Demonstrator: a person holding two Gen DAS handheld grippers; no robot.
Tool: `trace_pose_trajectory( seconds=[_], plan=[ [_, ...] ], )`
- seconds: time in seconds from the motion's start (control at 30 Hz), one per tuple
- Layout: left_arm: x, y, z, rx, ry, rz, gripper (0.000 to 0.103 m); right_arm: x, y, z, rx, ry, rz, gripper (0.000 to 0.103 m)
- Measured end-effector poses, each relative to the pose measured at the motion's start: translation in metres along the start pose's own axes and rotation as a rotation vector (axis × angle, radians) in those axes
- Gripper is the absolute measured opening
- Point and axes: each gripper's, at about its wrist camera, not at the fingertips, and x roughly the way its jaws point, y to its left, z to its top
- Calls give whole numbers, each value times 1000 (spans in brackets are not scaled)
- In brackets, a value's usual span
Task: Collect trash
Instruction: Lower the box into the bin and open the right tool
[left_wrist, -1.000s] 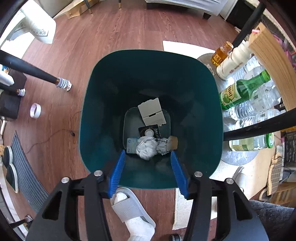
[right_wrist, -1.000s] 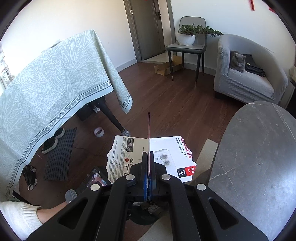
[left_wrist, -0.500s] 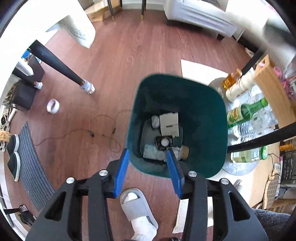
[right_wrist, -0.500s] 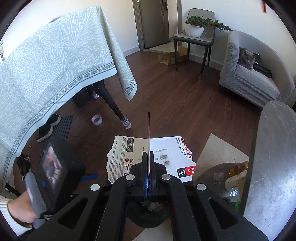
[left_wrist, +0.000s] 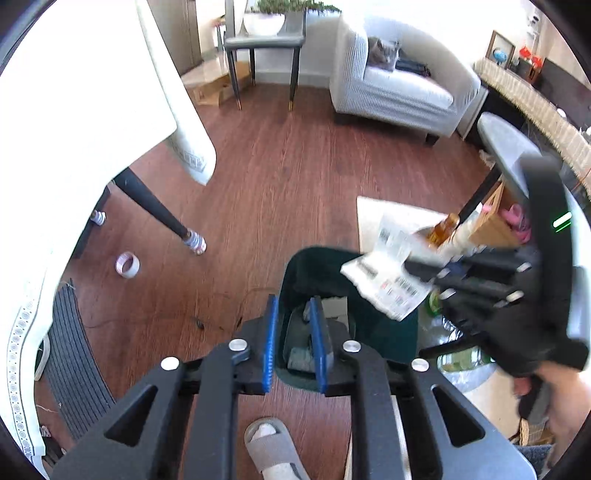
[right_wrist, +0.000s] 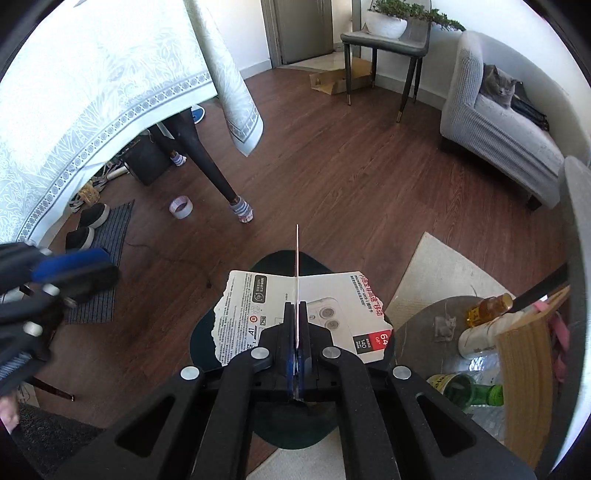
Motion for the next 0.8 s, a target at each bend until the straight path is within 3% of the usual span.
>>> trace_pose_trajectory(
  seconds=[0.43,0.8],
  plan=[
    [-44,-20,18,-26,-151,-71,18,69,9,-26,-22,187,-11,1],
    [-58,-19,27,-48,-180,-112,20,105,19,-50,-70,299,-35,2]
  ],
)
